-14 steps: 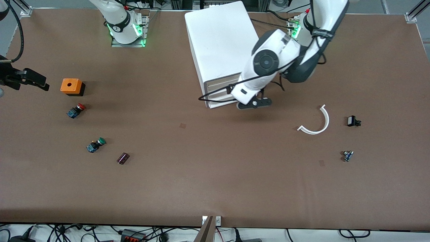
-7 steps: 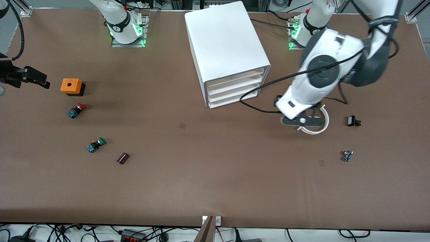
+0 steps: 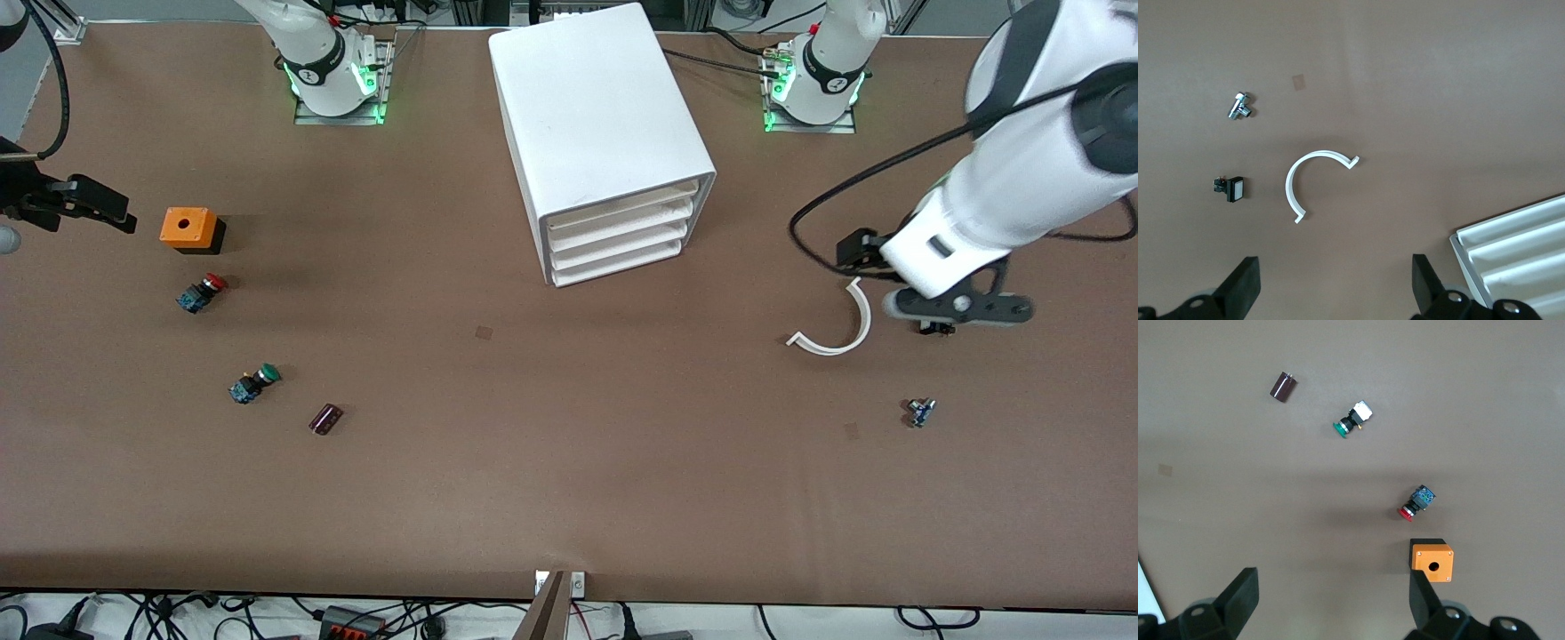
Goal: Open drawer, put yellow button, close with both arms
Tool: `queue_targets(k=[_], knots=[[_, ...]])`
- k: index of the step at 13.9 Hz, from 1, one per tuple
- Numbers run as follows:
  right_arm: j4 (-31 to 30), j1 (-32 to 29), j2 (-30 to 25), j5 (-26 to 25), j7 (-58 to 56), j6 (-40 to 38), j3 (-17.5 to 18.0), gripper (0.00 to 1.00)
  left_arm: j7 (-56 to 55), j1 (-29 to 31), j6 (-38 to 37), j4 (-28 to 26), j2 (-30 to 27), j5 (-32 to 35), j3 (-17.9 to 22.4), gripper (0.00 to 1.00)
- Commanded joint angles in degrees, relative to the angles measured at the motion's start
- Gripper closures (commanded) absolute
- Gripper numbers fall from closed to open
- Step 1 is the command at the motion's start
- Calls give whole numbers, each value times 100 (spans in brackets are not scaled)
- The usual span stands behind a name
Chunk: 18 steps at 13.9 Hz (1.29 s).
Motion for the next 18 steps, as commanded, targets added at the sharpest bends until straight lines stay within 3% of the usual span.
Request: queue_targets(k=[1,3,4,7,9,11,18], knots=[[-120,32,-134,-76,103,26,29,0,986,-117,501,-1002,-997,-287,684,0],[-129,41,-134,-67,103,34,29,0,1718,-144,1371,-1890,-1578,-313,1194,0],[-129,41,-134,-75,103,26,29,0,1755,-153,1566,-2016,-1633,-322,1318,0],[-129,41,-142,-84,103,-10,28,0,1782,-153,1718,-2070,-1616,-339,1354,0],[-129,41,-142,-84,94,8,29,0,1747,-179,1359,-2026,-1668,-365,1354,0],[-129,41,-134,-93,68,69,29,0,1747,-179,1305,-2017,-1660,-750,1485,0],[-129,32,-107,-102,6,210,29,0,1589,-232,1208,-1956,-1589,-708,1539,0]])
